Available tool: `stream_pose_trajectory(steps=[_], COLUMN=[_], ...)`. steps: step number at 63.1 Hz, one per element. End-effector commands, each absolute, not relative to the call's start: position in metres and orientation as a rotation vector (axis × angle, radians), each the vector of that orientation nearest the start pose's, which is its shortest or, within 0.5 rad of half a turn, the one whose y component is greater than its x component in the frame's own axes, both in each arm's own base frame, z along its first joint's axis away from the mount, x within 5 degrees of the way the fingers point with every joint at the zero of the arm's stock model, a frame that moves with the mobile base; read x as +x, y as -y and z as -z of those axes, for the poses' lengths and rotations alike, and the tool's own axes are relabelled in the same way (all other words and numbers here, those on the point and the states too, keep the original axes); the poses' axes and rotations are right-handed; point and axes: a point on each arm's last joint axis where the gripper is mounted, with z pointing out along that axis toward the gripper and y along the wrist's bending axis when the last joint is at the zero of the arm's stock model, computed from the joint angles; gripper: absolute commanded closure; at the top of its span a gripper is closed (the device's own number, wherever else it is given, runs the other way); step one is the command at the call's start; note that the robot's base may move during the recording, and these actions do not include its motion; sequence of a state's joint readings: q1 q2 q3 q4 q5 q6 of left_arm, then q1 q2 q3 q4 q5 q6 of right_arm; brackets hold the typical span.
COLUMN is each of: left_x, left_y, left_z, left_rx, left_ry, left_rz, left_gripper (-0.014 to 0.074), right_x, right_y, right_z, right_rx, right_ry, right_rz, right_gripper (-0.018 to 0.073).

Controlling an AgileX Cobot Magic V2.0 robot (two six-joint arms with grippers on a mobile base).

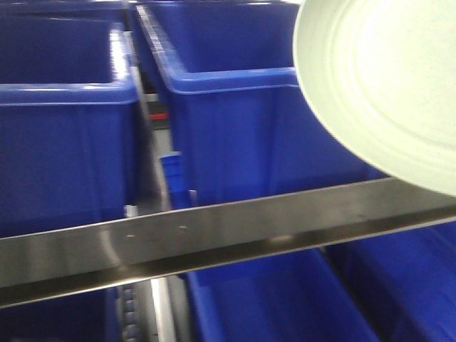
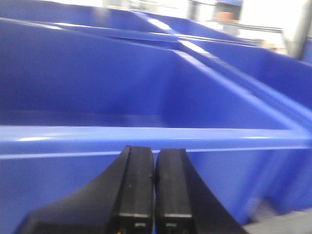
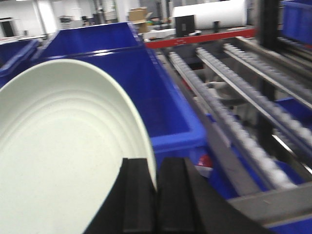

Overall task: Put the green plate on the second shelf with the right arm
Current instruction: 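Move the held plate over a blue bin on the shelf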

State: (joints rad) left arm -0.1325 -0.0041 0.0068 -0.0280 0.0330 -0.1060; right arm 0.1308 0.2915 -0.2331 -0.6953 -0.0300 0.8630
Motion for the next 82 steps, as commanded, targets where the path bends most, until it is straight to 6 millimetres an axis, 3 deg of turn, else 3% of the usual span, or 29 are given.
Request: stream_pose_trajectory(steps=[1, 68, 82], left_x=[0.056, 0.056, 0.056], left_y=[0.008, 0.008, 0.008], left_z=[-0.203, -0.203, -0.203], left_rx=[-0.005, -0.005, -0.005], left_ry=[-1.459, -1.459, -1.459], left_rz=[0.232, 0.232, 0.232], left_gripper=[0.0466, 0.0466, 0.0466], right_x=[0.078, 0.078, 0.071], right_y=[-0.017, -0.018, -0.029], right_z=[-0.292, -0.293, -0.308], right_rx=[-0.028, -0.036, -0.149], right_ry=[-1.430, -1.421, -1.249], right_rz=[-0.302, -0.310, -0.423], right_gripper=[0.0506, 0.0506, 0.0506])
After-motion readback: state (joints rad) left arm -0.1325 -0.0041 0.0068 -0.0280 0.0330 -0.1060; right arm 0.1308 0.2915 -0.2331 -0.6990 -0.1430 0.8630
